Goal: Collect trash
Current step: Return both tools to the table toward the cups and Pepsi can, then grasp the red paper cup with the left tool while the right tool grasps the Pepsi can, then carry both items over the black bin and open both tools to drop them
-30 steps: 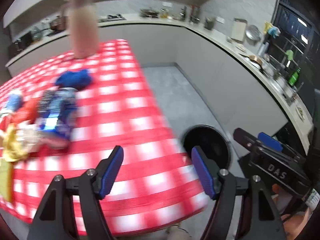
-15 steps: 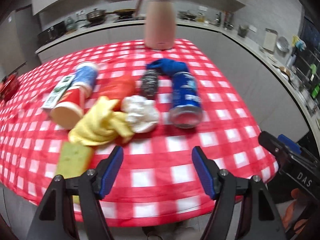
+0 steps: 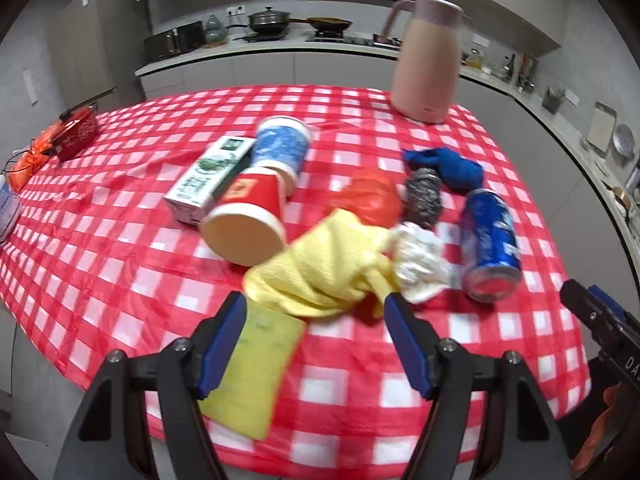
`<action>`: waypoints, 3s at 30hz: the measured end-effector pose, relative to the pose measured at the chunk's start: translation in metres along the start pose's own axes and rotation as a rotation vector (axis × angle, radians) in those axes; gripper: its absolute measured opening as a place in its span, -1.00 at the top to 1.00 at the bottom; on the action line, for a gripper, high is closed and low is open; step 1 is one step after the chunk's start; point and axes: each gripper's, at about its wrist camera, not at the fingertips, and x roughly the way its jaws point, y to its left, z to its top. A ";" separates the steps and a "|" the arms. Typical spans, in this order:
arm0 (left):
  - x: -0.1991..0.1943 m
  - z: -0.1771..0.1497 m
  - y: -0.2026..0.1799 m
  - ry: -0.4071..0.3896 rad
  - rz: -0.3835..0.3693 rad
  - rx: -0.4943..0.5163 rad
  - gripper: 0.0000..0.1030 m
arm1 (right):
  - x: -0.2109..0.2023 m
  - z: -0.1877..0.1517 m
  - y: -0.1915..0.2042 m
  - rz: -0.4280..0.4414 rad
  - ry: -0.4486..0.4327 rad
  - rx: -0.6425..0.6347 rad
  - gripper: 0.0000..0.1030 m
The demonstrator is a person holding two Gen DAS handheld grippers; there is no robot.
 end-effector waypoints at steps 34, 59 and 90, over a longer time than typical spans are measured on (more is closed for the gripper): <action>0.115 0.056 0.056 0.104 -0.130 0.062 -0.27 | 0.117 0.033 0.027 -0.115 0.121 0.188 -0.70; 0.049 0.057 0.010 -0.040 -0.217 0.095 0.03 | 0.060 0.029 0.014 -0.077 -0.009 0.137 -0.40; 0.009 -0.018 -0.258 0.008 -0.499 0.351 0.03 | -0.065 -0.031 -0.221 -0.263 -0.079 0.364 -0.40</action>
